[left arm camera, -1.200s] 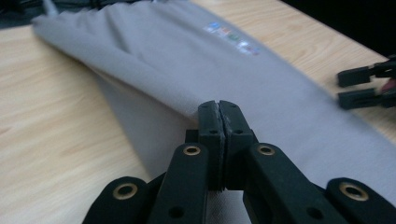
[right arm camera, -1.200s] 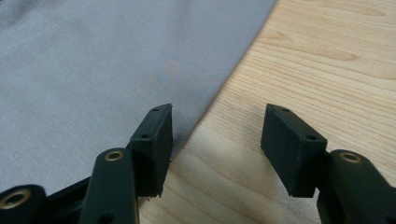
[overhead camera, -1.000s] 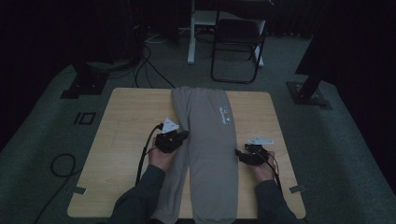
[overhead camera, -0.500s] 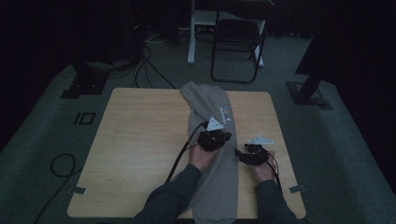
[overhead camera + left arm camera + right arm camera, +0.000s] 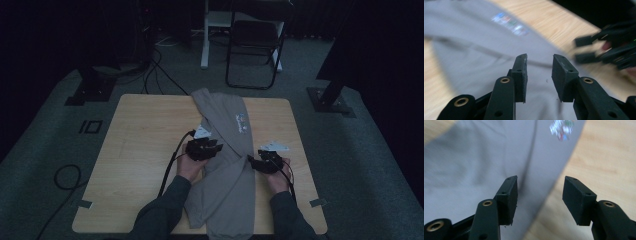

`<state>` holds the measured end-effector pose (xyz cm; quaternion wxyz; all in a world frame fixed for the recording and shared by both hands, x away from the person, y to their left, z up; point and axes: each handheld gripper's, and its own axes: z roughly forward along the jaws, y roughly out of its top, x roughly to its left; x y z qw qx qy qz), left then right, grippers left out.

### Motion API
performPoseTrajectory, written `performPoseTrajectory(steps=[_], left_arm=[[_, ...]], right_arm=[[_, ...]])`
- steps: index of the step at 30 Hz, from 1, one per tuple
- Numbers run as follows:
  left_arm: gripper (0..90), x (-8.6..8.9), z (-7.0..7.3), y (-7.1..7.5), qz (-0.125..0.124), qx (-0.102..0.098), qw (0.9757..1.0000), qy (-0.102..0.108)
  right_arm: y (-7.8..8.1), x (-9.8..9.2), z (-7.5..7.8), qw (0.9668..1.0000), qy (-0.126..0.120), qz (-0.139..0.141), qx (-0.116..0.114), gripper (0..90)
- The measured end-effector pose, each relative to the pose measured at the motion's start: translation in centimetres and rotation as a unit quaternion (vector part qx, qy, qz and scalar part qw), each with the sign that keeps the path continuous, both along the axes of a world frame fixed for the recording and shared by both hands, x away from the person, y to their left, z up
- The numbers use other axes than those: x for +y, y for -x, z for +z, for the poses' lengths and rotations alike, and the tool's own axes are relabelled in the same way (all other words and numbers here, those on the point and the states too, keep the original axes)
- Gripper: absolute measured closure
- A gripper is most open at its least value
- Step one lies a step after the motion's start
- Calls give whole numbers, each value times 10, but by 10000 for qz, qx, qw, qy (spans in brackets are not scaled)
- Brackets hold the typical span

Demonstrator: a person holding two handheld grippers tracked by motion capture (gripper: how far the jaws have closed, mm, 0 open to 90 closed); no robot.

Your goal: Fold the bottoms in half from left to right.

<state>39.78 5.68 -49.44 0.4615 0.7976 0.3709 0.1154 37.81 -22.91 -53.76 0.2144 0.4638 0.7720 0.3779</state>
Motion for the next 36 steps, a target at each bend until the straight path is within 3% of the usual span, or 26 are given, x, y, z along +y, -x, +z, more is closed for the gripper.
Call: performPoseTrajectory(steps=[4,10,13,15,18,19,20,22,24,28,30,33,36], left_arm=[[648,18,-21,1,200,252,9994,-146],[664,12,-48,7,52,478,9976,-496],[718,3,-55,10,54,446,9953,-852],[766,2,-55,11,93,347,9951,-924],[788,4,-56,10,120,382,9956,-850],[787,4,-56,10,120,382,9956,-850],[755,5,-56,11,143,381,9957,-838],[727,5,-56,11,144,355,9955,-862],[671,4,-56,12,116,358,9957,-841],[642,2,-56,13,82,266,9951,-950],[635,1,-56,13,73,261,9953,-934],[616,0,-56,13,65,245,9954,-927],[638,0,-57,13,105,207,9951,-966]], right_arm=[[-2,17,12,9997,-63,187,-164,467],[-18,45,4,9988,298,394,69,466],[-24,50,-6,9982,451,333,212,467],[-24,48,-11,9978,528,259,290,493],[-21,37,-11,9983,427,249,322,659],[-21,37,-11,9983,427,249,322,659],[-16,28,-8,9975,599,206,313,867],[-13,25,-8,9976,610,206,271,885],[-9,19,-4,9987,393,249,212,889],[-2,10,7,9998,115,153,-37,891],[-3,8,6,9995,323,47,-37,878],[-6,6,-9,9969,753,-155,139,833],[-7,2,-11,9969,762,-159,146,769]])
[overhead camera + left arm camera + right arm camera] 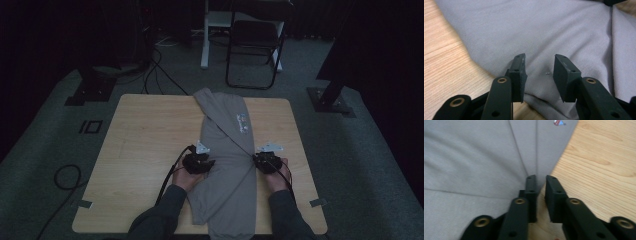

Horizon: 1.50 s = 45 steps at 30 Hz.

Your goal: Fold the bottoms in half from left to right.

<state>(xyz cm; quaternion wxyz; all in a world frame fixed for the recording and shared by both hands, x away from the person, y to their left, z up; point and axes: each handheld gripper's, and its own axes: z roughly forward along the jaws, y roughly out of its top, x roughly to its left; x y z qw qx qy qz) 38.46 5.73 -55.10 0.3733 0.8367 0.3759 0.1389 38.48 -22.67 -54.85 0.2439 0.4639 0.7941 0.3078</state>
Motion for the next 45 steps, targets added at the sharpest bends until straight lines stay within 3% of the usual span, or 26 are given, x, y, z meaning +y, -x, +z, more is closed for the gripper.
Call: performPoseTrajectory(steps=[1,8,14,15,20,25,30,33,37,40,43,44,45], left_arm=[[664,0,0,0,29,-21,10000,-21],[811,4,0,-4,193,-57,9997,-102],[820,15,2,-14,393,-50,9990,-209],[821,22,2,-21,479,-77,9986,-216],[817,38,3,-47,729,-81,9967,-335],[814,37,3,-67,985,-57,9947,-296],[768,30,3,-82,1081,7,9940,-149],[723,28,2,-84,1029,-18,9946,-129],[665,33,7,-80,1034,37,9946,6],[659,42,17,-68,946,-33,9954,128],[651,49,24,-56,855,-105,9962,116],[651,56,28,-44,816,-132,9965,151],[650,59,29,-37,807,-142,9965,172]], right_arm=[[0,0,1,10000,91,-20,-23,752],[-2,5,-1,10000,-10,29,14,860],[-10,13,-1,10000,-49,77,3,867],[-18,19,-1,9998,-169,89,41,851],[-37,31,-1,9998,-166,118,29,844],[-60,42,0,9999,-69,80,53,849],[-83,44,1,9998,-8,-168,89,846],[-87,44,2,9996,-52,-229,122,824],[-91,37,3,9993,-228,-241,196,680],[-83,28,7,9982,-521,-252,162,624],[-69,21,11,9978,-628,-162,124,605],[-69,21,11,9978,-628,-162,124,605],[-59,18,12,9979,-623,-74,126,600]])
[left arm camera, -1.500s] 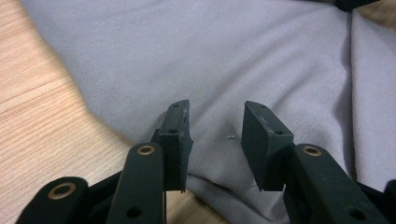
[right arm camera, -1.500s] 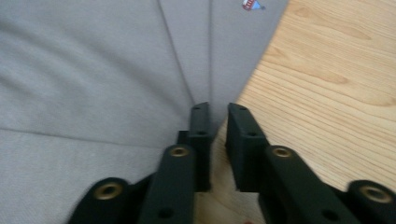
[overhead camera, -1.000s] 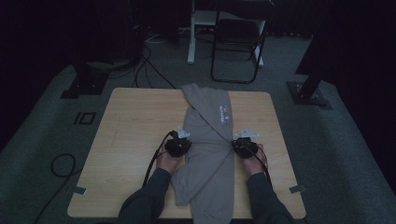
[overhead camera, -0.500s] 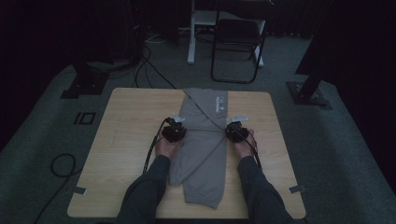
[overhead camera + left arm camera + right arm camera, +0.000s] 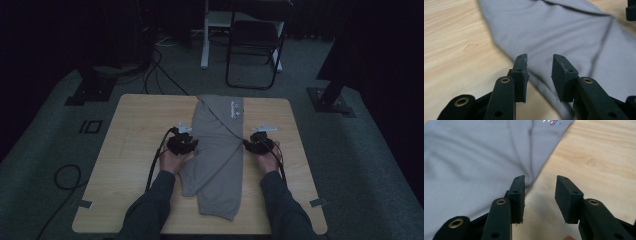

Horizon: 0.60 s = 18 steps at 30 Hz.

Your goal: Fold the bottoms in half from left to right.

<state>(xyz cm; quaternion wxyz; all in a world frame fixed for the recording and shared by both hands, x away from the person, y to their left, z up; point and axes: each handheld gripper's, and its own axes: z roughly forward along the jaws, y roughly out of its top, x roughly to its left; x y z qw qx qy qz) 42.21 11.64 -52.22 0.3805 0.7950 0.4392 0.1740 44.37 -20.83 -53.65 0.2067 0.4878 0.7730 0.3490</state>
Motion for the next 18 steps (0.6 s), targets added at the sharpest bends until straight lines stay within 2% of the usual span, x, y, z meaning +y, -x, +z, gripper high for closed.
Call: performPoseTrajectory(steps=[2,6,8,9,15,18], left_arm=[[645,7,0,13,-38,-21,10000,54],[646,16,-6,34,-136,83,9998,127],[646,18,-10,41,-172,164,9997,69],[646,19,-12,43,-195,190,9996,56],[646,19,-19,50,-254,398,9988,119],[647,16,-24,51,-332,480,9983,38]], right_arm=[[11,-2,0,9999,35,125,-34,590],[34,-6,0,9995,51,313,-27,583],[44,-8,-1,9993,58,353,-49,583],[52,-8,-3,9992,110,385,-46,583],[64,-12,-10,9988,244,412,-55,584],[66,-15,-10,9994,111,334,-46,585]])
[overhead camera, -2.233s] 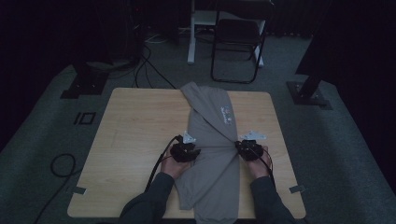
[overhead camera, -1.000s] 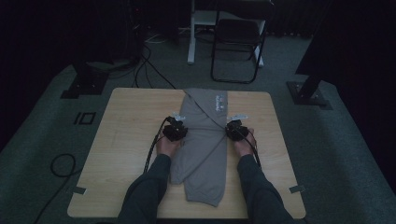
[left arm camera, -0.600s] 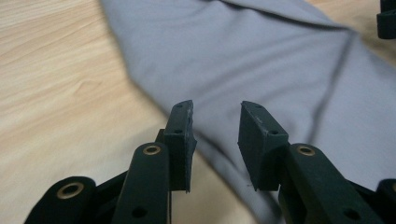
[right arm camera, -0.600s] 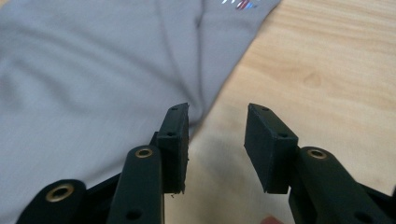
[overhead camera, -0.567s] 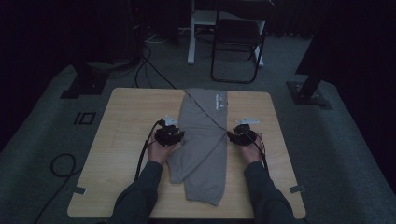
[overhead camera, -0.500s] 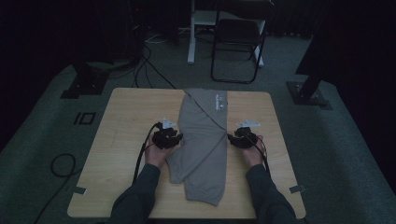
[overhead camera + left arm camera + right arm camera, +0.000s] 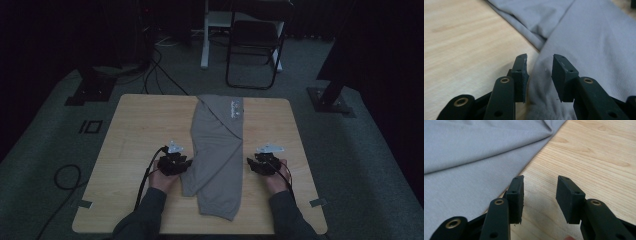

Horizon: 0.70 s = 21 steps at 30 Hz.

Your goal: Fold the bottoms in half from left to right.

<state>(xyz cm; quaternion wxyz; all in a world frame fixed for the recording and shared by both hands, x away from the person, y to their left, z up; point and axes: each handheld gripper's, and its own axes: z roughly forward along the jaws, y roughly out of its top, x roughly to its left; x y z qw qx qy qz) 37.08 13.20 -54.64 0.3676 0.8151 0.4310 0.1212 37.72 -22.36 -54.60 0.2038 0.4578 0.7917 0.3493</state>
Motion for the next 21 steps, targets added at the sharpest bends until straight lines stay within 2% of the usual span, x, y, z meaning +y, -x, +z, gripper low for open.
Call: performPoseTrajectory(steps=[2,5,10,13,15,17,21], left_arm=[[682,-2,-3,1,-44,8,10000,16],[868,-7,1,6,-70,-67,10000,-3],[881,-18,14,17,-270,-248,9993,63],[881,-35,22,29,-566,-366,9977,108],[881,-44,23,35,-721,-353,9967,152],[881,-57,22,43,-936,-326,9949,181],[882,-86,17,59,-1436,-239,9893,113]], right_arm=[[1,-2,0,10000,-35,-17,-11,584],[2,-4,0,10000,-44,-45,-30,584],[3,-8,1,9999,-119,-103,-43,586],[4,-8,1,9998,-134,-112,-49,587],[4,-7,0,9999,-121,-93,-43,587],[4,-6,0,9999,-121,-73,-38,587],[5,-5,0,9999,-123,-34,-35,587]])
